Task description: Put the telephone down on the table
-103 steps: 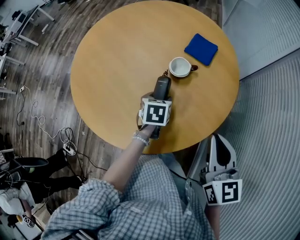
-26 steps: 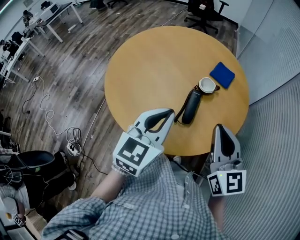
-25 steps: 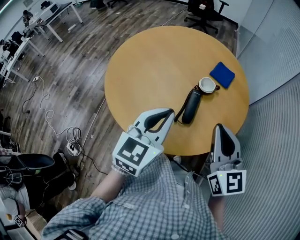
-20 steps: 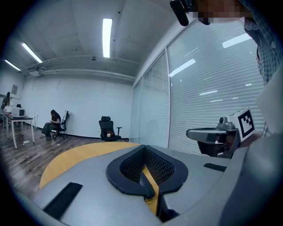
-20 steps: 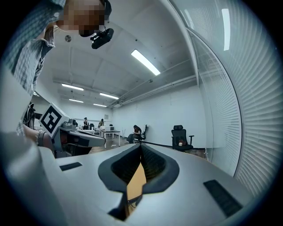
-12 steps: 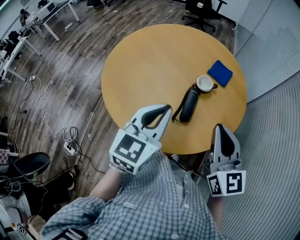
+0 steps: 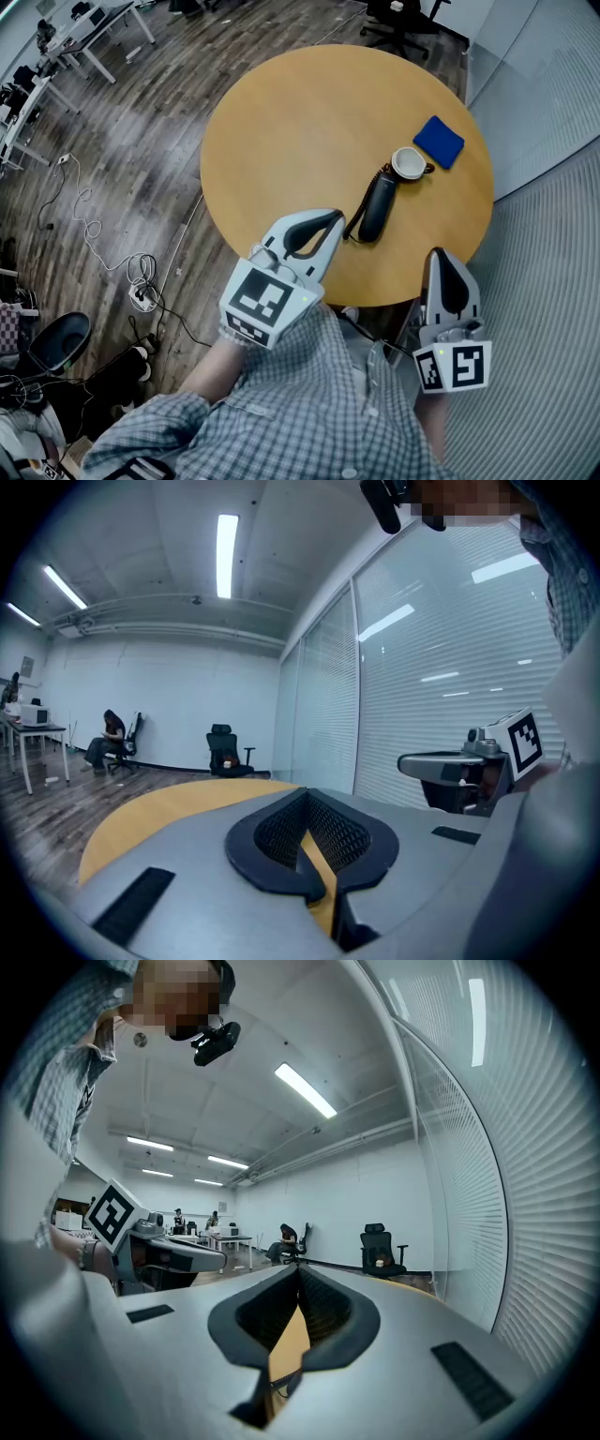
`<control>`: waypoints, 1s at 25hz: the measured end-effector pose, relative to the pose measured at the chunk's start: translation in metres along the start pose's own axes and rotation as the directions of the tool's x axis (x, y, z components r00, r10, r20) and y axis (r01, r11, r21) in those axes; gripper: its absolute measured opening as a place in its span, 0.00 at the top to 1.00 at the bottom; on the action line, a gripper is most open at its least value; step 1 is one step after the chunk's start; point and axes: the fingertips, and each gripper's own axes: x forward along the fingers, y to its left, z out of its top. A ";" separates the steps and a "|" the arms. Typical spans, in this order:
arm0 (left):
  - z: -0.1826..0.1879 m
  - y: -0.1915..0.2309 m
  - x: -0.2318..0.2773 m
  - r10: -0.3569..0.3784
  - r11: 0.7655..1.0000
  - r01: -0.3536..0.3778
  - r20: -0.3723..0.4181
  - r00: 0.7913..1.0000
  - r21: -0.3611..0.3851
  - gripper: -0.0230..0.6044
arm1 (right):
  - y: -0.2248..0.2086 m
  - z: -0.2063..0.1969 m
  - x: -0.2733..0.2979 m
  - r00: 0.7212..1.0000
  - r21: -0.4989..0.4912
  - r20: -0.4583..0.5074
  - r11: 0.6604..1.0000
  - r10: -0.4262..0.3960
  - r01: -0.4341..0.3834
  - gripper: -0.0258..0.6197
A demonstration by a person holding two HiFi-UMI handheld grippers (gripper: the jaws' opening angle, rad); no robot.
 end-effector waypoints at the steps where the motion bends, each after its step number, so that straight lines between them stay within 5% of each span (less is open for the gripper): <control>1: 0.000 0.000 0.001 -0.001 1.000 0.001 -0.001 1.000 0.000 0.95 | 0.000 0.000 0.000 1.000 0.000 -0.002 1.000 0.000 0.000 0.94; 25: -0.002 -0.003 0.008 -0.017 1.000 0.016 -0.014 1.000 -0.009 0.95 | 0.001 -0.004 0.004 0.999 -0.006 -0.027 1.000 0.017 -0.018 0.95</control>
